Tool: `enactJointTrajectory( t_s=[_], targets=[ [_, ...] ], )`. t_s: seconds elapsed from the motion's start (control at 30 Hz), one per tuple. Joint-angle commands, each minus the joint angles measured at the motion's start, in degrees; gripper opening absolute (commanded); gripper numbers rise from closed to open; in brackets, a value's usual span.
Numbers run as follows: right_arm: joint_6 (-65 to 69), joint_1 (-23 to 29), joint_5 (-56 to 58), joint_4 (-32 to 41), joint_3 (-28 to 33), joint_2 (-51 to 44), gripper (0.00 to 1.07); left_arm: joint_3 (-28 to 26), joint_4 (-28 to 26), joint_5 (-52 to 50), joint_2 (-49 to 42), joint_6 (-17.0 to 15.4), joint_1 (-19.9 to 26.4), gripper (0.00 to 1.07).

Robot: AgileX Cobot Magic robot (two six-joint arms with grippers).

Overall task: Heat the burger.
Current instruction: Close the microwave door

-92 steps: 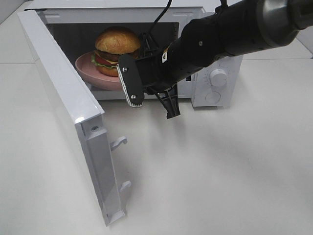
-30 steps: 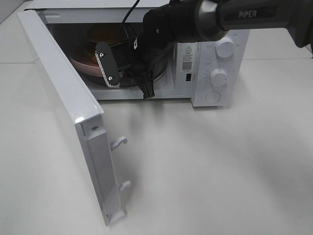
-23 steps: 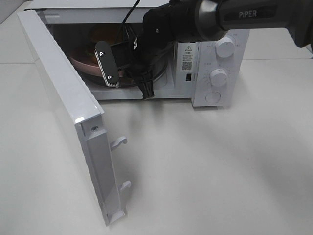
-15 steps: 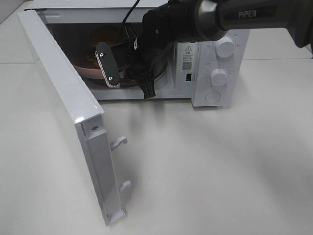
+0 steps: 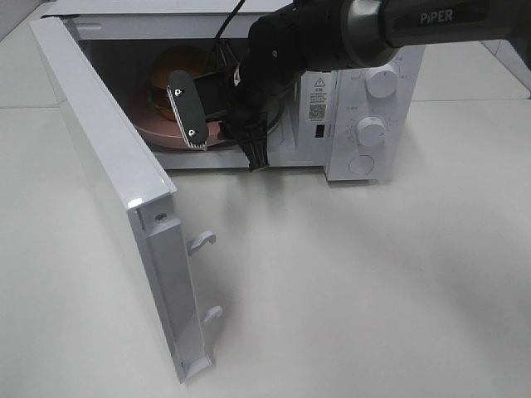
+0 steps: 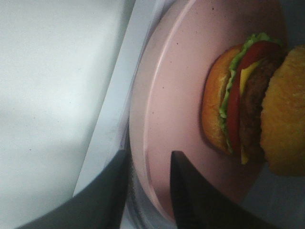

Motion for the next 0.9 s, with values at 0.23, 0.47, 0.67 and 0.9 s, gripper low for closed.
enactJointTrajectory(
  t_s=[0.23, 0.47, 0.67, 0.9],
  targets=[
    [0.3, -0.1, -4.5, -0.5, 4.2, -4.1, 0.34, 0.1, 0.2, -0.5, -0.8, -0.3, -0.3, 1.0],
    [0.5, -0.1, -5.9, -0.4, 9.6, -6.5, 0.35, 0.1, 0.2, -0.5, -0.8, -0.3, -0.3, 1.0],
    [0.5, -0.1, -6.8, -0.4, 12.5, -8.4, 0.35, 0.1, 0.2, -0.5, -0.8, -0.3, -0.3, 1.0],
    [2.1, -0.1, -13.8, -0.4, 21.1, -14.2, 0.4, 0.1, 0.2, -0.5, -0.8, -0.3, -0.3, 1.0]
  ],
)
